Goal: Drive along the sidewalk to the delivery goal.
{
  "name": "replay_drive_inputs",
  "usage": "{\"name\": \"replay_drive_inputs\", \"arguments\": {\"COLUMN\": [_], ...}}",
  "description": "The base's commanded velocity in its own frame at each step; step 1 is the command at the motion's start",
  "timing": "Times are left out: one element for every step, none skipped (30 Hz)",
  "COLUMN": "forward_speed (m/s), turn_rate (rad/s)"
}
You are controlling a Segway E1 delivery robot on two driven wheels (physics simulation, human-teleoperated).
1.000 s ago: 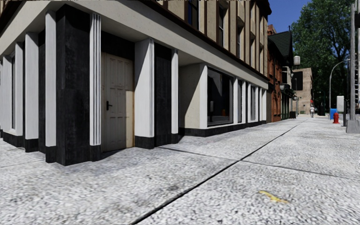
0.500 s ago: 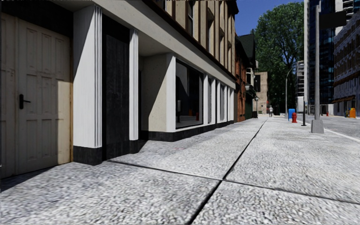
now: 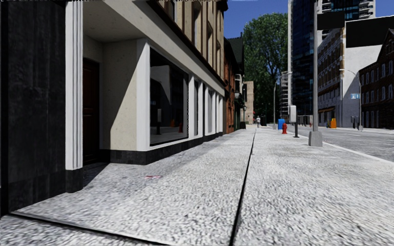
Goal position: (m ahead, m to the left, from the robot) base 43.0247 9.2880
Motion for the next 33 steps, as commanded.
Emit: {"name": "replay_drive_inputs", "arguments": {"forward_speed": [2.00,2.00,2.00,2.00,2.00,2.00,2.00,2.00,2.00,2.00,2.00,2.00,2.00,2.00,2.00,2.00,2.00,2.00,2.00,2.00,2.00,2.00,2.00,2.00,2.00,2.00,2.00,2.00,2.00,2.00,2.00,2.00,2.00], "turn_rate": [-0.47,-0.47,-0.47,-0.47,-0.47,-0.47,-0.47,-0.47,-0.47,-0.47,-0.47,-0.47,-0.47,-0.47,-0.47,-0.47,-0.47,-0.47,-0.47,-0.47,-0.42,0.00,0.00,0.00,0.00,0.00,0.00,0.00,0.00,0.00,0.00,0.00,0.00]}}
